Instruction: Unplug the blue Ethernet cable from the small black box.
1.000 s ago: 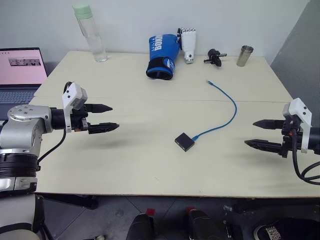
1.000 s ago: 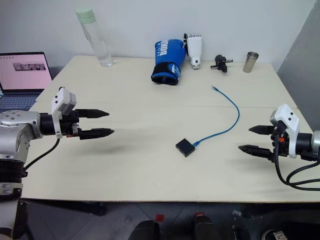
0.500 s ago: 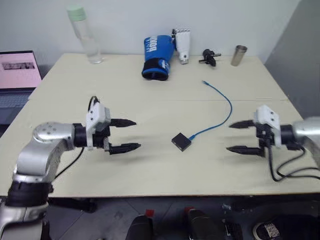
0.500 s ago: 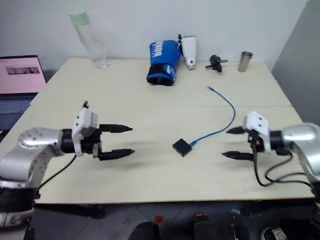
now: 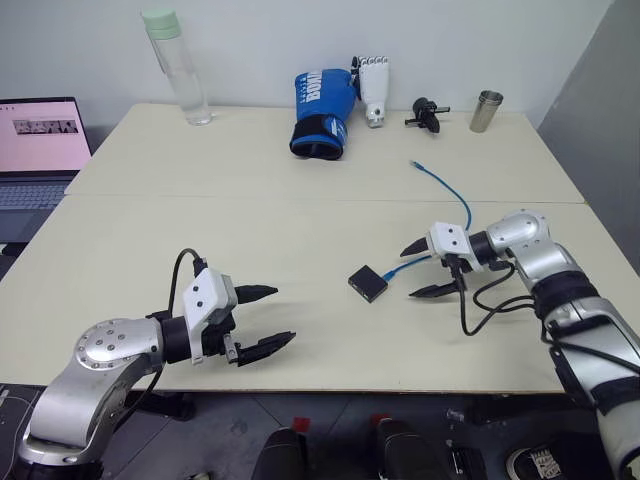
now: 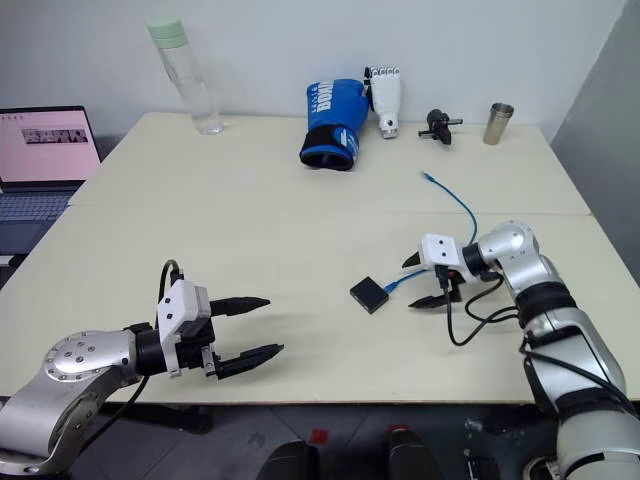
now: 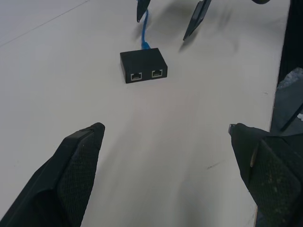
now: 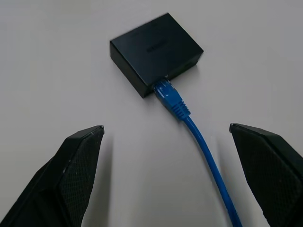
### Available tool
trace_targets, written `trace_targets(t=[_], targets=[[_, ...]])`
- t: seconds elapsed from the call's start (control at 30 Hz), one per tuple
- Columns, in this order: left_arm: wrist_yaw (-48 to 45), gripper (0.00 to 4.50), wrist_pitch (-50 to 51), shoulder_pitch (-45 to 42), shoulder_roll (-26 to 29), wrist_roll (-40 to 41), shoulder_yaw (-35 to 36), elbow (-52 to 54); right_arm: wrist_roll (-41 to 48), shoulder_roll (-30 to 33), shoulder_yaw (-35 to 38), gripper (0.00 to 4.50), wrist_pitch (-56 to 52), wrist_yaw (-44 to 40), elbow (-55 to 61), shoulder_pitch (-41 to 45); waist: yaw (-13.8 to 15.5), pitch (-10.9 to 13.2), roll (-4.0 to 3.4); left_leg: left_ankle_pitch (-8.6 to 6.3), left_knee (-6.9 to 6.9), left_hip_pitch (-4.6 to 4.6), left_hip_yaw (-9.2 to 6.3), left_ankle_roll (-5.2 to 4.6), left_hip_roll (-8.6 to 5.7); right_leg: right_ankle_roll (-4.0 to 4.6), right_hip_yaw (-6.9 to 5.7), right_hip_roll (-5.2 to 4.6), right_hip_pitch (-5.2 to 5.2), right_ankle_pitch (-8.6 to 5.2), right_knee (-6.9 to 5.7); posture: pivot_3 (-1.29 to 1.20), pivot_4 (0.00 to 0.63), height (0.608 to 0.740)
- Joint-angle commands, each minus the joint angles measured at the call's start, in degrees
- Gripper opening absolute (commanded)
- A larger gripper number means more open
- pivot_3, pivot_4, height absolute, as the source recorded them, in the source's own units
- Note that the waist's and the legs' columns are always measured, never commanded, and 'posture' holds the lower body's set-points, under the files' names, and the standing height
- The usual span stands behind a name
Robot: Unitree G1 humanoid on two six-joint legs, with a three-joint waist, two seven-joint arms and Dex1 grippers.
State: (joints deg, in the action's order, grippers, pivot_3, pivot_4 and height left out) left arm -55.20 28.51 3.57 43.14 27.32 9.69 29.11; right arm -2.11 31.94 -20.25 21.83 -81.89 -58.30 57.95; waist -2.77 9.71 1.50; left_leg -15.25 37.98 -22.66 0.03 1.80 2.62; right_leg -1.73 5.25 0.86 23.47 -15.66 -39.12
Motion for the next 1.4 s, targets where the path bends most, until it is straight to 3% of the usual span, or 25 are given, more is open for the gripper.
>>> trace_targets(t=[0.03, 0.3, 0.53, 0.63, 1.1, 1.17, 1.4], targets=[[2.4, 4.47, 0.9, 0.4, -0.4, 2.1, 1.4, 3.5, -3.5, -1.9, 0.3, 4.50, 2.3, 1.7, -7.3, 4.6, 0.0, 0.0, 0.00, 0.00, -0.01, 0.01, 0.00, 0.00, 0.00, 0.00, -0.01, 0.01, 0.00, 0.00, 0.00, 0.00, 0.150, 0.740], [3.5, 4.47, 1.6, 0.9, 0.2, 3.5, 1.2, 4.7, -9.1, -4.3, -0.8, 4.50, -0.9, 0.1, -14.5, 8.5, -0.2, 0.0, -0.02, 0.00, -0.03, 0.00, -0.04, 0.01, -0.01, 0.01, -0.02, 0.02, 0.00, 0.00, -0.02, 0.00, 0.150, 0.740], [4.3, 4.47, 2.3, 0.5, 0.2, 4.1, 0.8, 5.3, -11.1, -7.1, 0.1, 4.50, -5.4, 3.7, -16.9, 10.7, -0.5, 0.0, -0.04, 0.00, -0.03, 0.02, -0.07, 0.01, -0.01, 0.01, -0.05, 0.04, 0.00, 0.00, -0.05, 0.00, 0.150, 0.740], [4.6, 4.50, 2.3, 0.8, 0.4, 4.3, 1.1, 5.4, -11.3, -7.4, 0.7, 4.03, -6.2, 4.2, -17.1, 10.8, -0.5, 0.0, -0.04, 0.00, -0.03, 0.02, -0.06, 0.01, -0.02, 0.02, -0.04, 0.04, 0.00, 0.01, -0.05, 0.00, 0.150, 0.740], [4.7, 4.50, 1.9, 0.0, 0.1, 4.2, 0.2, 4.6, -12.7, -6.6, 2.4, 0.37, -7.1, 3.6, -17.1, 10.5, -0.5, 0.0, -0.04, 0.00, -0.03, 0.03, -0.05, 0.01, -0.04, 0.02, -0.04, 0.05, -0.01, 0.01, -0.06, 0.00, 0.150, 0.740], [4.7, 4.50, 1.7, -0.3, -0.2, 4.1, -0.2, 4.3, -12.7, -6.2, 2.6, 0.06, -7.2, 3.0, -17.0, 10.2, -0.5, 0.0, -0.04, 0.00, -0.03, 0.03, -0.06, 0.01, -0.04, 0.02, -0.04, 0.05, -0.01, 0.01, -0.06, 0.00, 0.150, 0.740], [4.4, 4.50, 1.5, -1.5, -0.3, 3.9, -1.0, 3.4, -11.6, -4.8, 4.1, 0.06, -7.3, 0.7, -16.1, 10.4, -0.5, 0.0, -0.05, 0.00, -0.03, 0.02, -0.06, 0.01, -0.05, 0.02, -0.04, 0.05, -0.01, 0.01, -0.05, 0.00, 0.150, 0.740]])
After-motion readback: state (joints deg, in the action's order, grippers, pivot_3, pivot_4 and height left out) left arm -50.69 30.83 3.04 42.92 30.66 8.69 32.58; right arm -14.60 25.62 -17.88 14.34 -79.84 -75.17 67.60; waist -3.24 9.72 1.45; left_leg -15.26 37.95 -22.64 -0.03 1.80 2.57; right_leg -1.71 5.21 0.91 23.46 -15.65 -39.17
